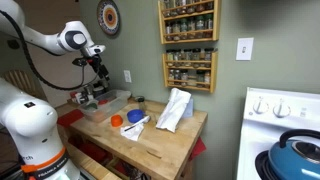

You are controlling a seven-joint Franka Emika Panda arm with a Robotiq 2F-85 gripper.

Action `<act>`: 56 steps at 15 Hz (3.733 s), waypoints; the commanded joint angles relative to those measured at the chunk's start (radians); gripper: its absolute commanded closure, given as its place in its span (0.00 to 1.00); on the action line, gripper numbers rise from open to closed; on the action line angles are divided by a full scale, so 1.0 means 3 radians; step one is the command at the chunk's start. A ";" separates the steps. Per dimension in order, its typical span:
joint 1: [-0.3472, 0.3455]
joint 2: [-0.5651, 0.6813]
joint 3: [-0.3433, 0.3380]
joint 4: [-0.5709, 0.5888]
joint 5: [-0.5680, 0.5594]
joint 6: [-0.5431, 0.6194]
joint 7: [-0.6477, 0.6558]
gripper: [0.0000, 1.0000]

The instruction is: Flip the orange bowl anticlockwise twice to position it upright and then pick it up and put it in the blue bowl

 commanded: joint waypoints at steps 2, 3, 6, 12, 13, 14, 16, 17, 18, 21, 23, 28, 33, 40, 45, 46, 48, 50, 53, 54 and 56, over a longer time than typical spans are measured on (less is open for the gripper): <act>0.0062 0.0013 -0.0058 0.0005 -0.0045 -0.0009 0.0032 0.00; 0.0013 0.0064 -0.0052 0.0029 -0.0040 -0.0124 0.0135 0.00; -0.0071 0.0165 -0.0207 -0.0159 0.0009 -0.0285 0.0247 0.00; -0.0120 0.0543 -0.0582 -0.0512 0.0317 -0.0176 0.0383 0.00; -0.0114 0.0604 -0.0648 -0.0571 0.0432 -0.0106 0.0389 0.00; -0.0105 0.0667 -0.0700 -0.0616 0.0565 -0.0032 0.0393 0.00; -0.0054 0.0771 -0.0800 -0.0701 0.0904 0.0163 0.0340 0.00; -0.0026 0.0779 -0.0838 -0.0760 0.1089 0.0309 0.0314 0.00; -0.0091 0.0732 -0.0773 -0.0637 0.0787 0.0083 0.0350 0.00; -0.0068 0.0811 -0.0819 -0.0687 0.0971 0.0231 0.0345 0.00; -0.0081 0.0843 -0.0826 -0.0675 0.0969 0.0221 0.0363 0.00; -0.0092 0.1179 -0.0973 -0.0670 0.1211 0.0377 0.0288 0.00; -0.0054 0.1434 -0.1038 -0.0686 0.1653 0.0765 0.0306 0.00; 0.0003 0.1725 -0.1052 -0.0684 0.2410 0.1111 -0.0117 0.00; -0.0021 0.1865 -0.1047 -0.0657 0.2855 0.1101 -0.0436 0.00; -0.0025 0.1893 -0.1049 -0.0645 0.2955 0.1091 -0.0492 0.00; -0.0038 0.1949 -0.1056 -0.0626 0.3120 0.1080 -0.0576 0.00; -0.0055 0.1994 -0.1073 -0.0614 0.3263 0.1053 -0.0666 0.00; -0.0087 0.2062 -0.1115 -0.0591 0.3466 0.0985 -0.0823 0.00; -0.0096 0.2083 -0.1130 -0.0582 0.3516 0.0962 -0.0871 0.00; -0.0109 0.2121 -0.1153 -0.0561 0.3600 0.0929 -0.0960 0.00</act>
